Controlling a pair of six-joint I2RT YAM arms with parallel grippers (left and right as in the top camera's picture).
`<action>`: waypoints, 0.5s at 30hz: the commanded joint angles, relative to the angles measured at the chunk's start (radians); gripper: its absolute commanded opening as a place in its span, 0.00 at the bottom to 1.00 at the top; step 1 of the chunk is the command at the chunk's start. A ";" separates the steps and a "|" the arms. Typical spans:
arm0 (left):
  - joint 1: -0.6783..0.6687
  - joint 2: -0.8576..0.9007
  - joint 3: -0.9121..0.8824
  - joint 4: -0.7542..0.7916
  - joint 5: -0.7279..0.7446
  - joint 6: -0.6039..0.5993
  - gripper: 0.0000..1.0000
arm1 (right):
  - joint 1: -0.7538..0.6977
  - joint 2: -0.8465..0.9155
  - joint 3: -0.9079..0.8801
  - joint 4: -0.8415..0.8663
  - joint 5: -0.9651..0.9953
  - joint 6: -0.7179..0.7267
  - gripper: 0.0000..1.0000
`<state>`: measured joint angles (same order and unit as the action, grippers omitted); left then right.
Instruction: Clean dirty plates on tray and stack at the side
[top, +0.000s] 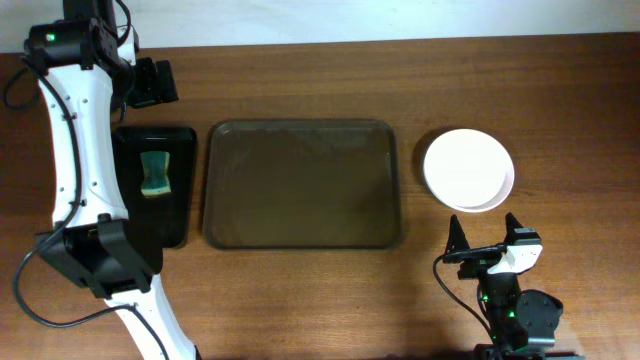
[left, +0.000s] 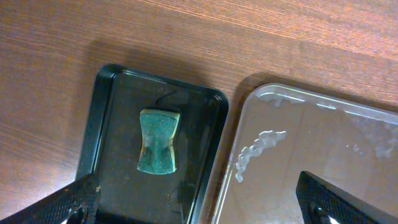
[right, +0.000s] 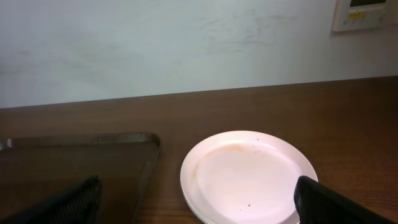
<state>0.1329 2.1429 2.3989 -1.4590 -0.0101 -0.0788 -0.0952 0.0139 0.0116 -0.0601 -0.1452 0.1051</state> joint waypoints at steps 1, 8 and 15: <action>0.000 -0.042 0.008 0.014 -0.058 0.019 0.99 | 0.010 -0.005 -0.006 -0.004 -0.008 0.007 0.98; 0.002 -0.497 -0.008 0.018 -0.105 0.021 0.99 | 0.010 -0.005 -0.006 -0.004 -0.008 0.007 0.98; 0.002 -1.070 -0.731 0.446 -0.098 0.070 0.99 | 0.010 -0.005 -0.006 -0.004 -0.009 0.007 0.98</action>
<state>0.1329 1.2240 2.0586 -1.1728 -0.1204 -0.0433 -0.0944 0.0147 0.0116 -0.0601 -0.1455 0.1055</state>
